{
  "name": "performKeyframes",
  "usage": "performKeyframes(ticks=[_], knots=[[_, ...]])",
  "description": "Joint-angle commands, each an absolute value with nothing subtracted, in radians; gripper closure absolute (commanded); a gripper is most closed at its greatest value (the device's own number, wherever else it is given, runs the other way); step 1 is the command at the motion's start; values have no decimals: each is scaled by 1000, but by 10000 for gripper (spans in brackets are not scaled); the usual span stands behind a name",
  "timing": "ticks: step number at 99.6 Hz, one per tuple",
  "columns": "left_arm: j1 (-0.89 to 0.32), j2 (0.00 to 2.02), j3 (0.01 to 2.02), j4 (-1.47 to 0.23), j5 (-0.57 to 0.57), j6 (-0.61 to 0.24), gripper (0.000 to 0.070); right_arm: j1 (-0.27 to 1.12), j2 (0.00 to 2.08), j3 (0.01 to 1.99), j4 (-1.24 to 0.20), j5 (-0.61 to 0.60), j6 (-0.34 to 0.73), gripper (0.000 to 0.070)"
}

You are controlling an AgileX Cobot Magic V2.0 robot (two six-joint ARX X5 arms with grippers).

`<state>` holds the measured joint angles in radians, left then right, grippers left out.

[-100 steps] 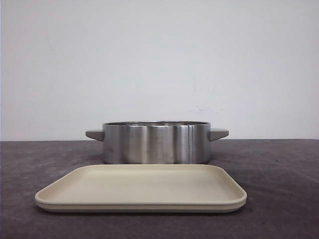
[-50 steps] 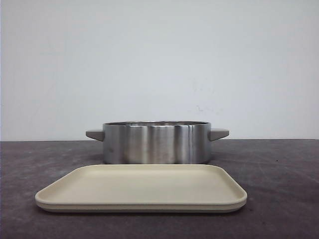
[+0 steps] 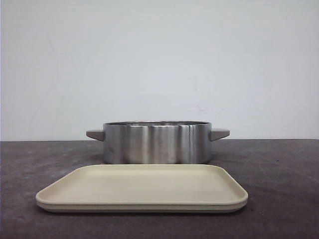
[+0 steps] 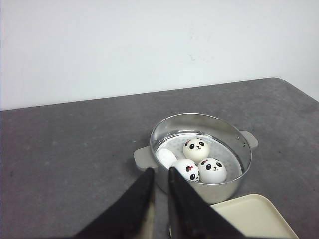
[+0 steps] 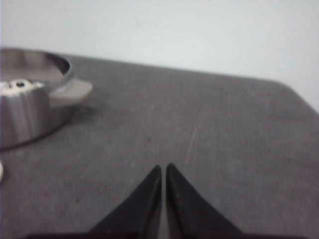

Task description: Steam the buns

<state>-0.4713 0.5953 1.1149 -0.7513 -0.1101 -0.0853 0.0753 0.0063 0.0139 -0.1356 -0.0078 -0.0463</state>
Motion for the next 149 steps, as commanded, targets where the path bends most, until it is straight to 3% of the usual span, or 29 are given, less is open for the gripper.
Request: performKeyframes(ticks=[1, 28, 126, 134, 149], knots=[[-475, 600, 1123, -735, -116, -80, 700, 65, 4, 12, -157, -2, -27, 691], [-475, 600, 1123, -735, -116, -80, 700, 55, 4, 12, -179, -1, 21, 691], [-475, 600, 1123, -736, -116, -80, 700, 55, 4, 12, -157, 0, 19, 691], [-475, 599, 1123, -744, -117, -33, 700, 55, 4, 12, -157, -1, 19, 691], [-464, 567, 1123, -749, -116, -34, 700, 55, 4, 12, -157, -1, 19, 691]])
